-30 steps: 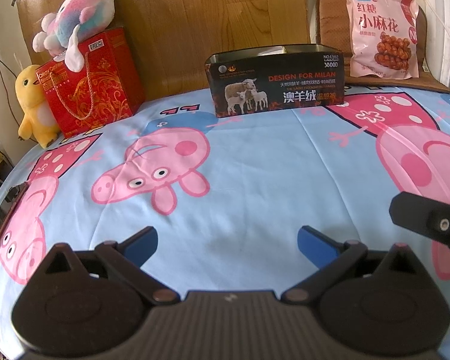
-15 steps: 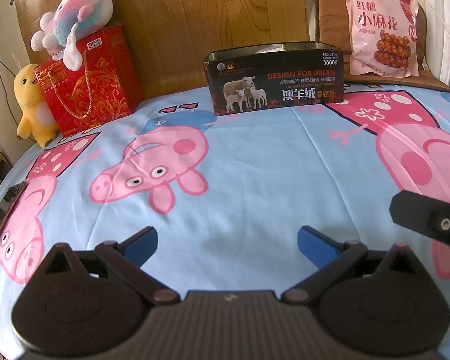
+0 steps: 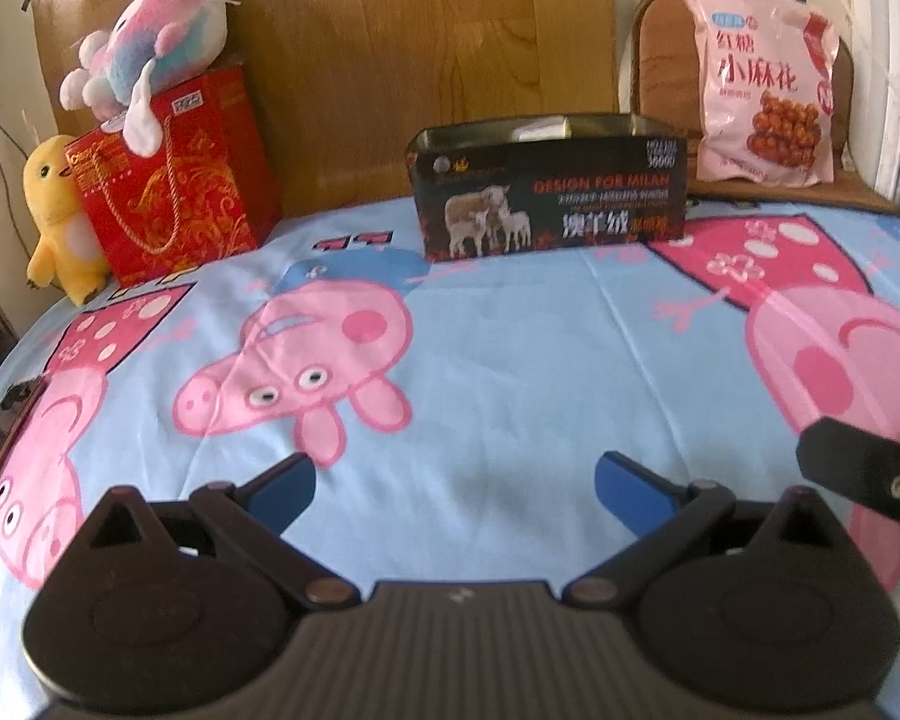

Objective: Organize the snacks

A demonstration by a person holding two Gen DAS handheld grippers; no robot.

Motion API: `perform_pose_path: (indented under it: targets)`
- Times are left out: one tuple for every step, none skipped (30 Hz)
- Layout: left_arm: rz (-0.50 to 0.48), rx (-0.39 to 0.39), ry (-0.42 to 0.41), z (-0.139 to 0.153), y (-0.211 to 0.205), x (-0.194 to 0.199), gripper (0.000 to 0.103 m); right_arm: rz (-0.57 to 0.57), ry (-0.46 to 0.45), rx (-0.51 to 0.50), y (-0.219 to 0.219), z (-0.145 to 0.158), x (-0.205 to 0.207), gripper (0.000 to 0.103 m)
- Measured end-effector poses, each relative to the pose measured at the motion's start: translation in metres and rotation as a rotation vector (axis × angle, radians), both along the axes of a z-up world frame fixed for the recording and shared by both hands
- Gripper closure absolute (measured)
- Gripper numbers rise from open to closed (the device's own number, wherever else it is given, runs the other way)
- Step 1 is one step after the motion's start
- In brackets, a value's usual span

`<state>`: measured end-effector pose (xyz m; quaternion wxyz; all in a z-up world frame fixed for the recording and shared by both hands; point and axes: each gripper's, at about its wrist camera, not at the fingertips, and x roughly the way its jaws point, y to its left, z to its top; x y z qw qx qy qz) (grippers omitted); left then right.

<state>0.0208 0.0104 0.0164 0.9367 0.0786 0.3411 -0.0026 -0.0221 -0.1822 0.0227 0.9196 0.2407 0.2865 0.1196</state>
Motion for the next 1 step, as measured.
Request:
perform_pose_path:
  targets:
    - [-0.007,-0.007,-0.002,0.0025,0.0002,0.0019,0.000,-0.007,-0.005,-0.004,-0.0019,0.0012,0.0003,0.010]
